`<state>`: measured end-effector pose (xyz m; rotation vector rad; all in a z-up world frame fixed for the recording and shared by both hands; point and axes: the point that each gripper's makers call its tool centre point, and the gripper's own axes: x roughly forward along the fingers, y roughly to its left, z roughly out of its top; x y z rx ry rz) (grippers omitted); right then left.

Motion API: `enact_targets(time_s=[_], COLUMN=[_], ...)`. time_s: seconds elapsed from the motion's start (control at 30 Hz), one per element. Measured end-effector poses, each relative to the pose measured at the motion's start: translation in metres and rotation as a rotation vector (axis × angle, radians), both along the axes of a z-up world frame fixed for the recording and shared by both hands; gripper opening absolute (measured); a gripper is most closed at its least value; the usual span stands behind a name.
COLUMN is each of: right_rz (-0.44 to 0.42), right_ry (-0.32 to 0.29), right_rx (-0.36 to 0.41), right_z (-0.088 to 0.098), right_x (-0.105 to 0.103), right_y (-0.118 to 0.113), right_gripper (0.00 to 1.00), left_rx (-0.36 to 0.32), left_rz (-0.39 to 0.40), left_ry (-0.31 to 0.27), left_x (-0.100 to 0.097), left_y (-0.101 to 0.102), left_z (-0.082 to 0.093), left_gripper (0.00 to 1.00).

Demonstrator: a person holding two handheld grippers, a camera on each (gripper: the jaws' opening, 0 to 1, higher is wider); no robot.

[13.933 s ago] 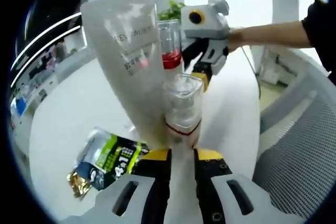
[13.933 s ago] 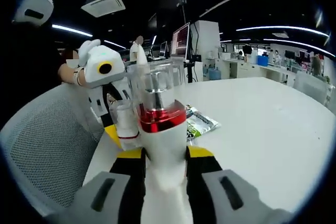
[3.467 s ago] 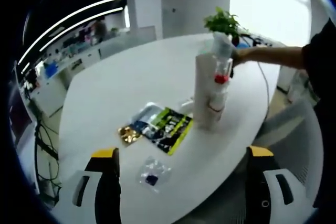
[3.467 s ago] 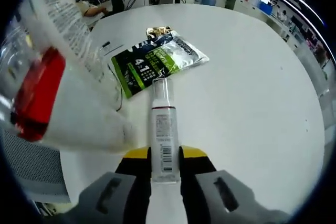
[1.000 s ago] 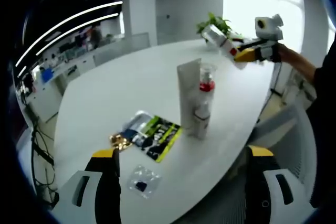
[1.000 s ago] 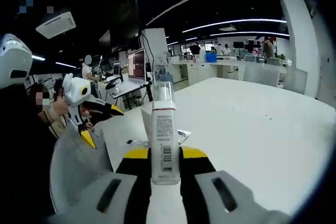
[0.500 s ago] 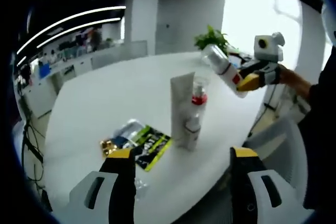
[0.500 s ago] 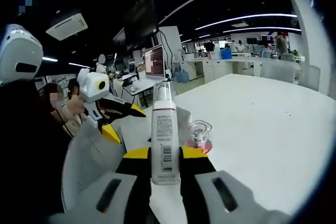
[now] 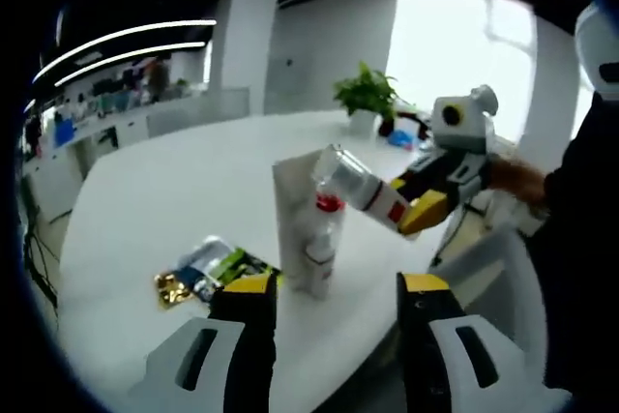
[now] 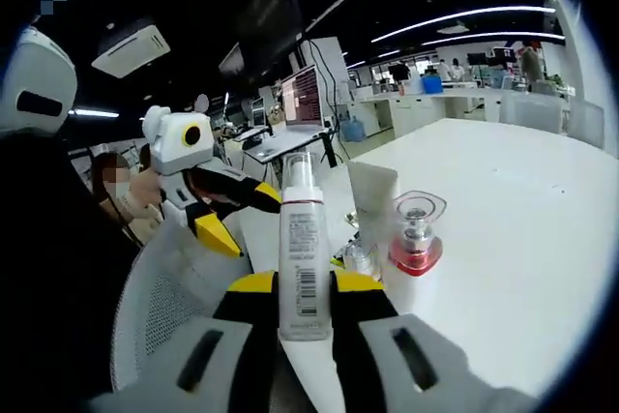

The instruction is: Arrange the skincare products in the storage area until every visible bottle or jar stands upright without overlapping.

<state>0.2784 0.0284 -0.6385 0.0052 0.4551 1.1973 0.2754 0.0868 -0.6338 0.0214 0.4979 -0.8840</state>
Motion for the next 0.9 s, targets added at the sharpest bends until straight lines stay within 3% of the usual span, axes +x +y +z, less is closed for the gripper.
enact_targets(time_s=[0.3,0.9], right_rz=[0.047,0.057], right_ry=[0.032,0.056], right_rx=[0.009,0.072], right_z=[-0.011,-0.002], right_x=[-0.009,-0.016], right_y=[0.019,0.025], right_gripper=[0.19,0.19], left_rx=[-0.149,-0.269], left_rz=[-0.034,0.022], left_ry=[0.005,0.012], left_x=[-0.004,0.01], left_y=[-0.023,-0.03], left_z=[0.017,0.022], left_gripper=[0.43,0.27])
